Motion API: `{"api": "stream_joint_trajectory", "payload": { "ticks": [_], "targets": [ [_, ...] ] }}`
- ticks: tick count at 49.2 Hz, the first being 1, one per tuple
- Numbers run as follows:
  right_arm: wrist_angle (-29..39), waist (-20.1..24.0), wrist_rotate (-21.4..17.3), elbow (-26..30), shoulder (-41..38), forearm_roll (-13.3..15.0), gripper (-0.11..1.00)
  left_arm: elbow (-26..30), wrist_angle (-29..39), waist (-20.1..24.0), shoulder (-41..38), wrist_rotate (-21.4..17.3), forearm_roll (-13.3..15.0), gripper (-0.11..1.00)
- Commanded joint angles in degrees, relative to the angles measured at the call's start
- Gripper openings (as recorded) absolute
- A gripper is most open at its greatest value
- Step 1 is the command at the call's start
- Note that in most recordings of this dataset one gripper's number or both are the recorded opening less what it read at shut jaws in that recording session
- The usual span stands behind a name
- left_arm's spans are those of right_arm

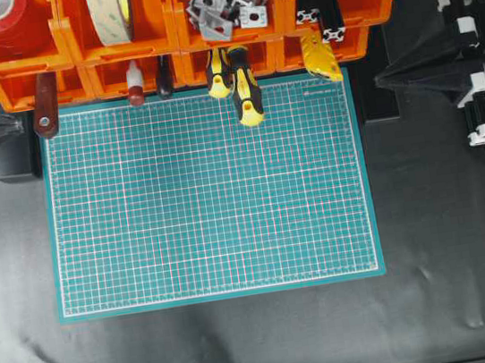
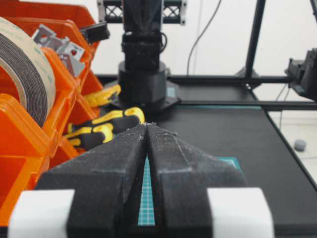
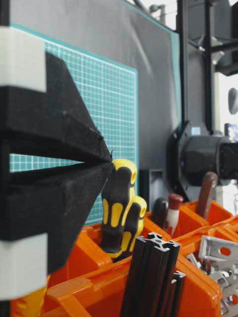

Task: Pick red screwdriver from container rack with left arm.
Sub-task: 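Start moving the left gripper from rest toward the orange rack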

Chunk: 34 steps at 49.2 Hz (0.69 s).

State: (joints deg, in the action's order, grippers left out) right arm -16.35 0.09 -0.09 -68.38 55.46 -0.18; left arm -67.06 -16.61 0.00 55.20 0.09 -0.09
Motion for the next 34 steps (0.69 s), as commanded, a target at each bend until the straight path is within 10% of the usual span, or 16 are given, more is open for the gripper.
{"api": "stream_joint_trajectory", "payload": {
  "ticks": [1,34],
  "targets": [
    [-1.1,-0.3,-0.2,1.3,-0.7,0.0,0.02,3.6,5.0,0.1,-0.3,0.3,-2.8,0.06],
    [-5.7,-0.3,-0.4,1.5,0.7,-0.9,-0.01,32.4,59.2,-11.6,-10.1,-6.5,-5.9,0.0]
  ]
}}
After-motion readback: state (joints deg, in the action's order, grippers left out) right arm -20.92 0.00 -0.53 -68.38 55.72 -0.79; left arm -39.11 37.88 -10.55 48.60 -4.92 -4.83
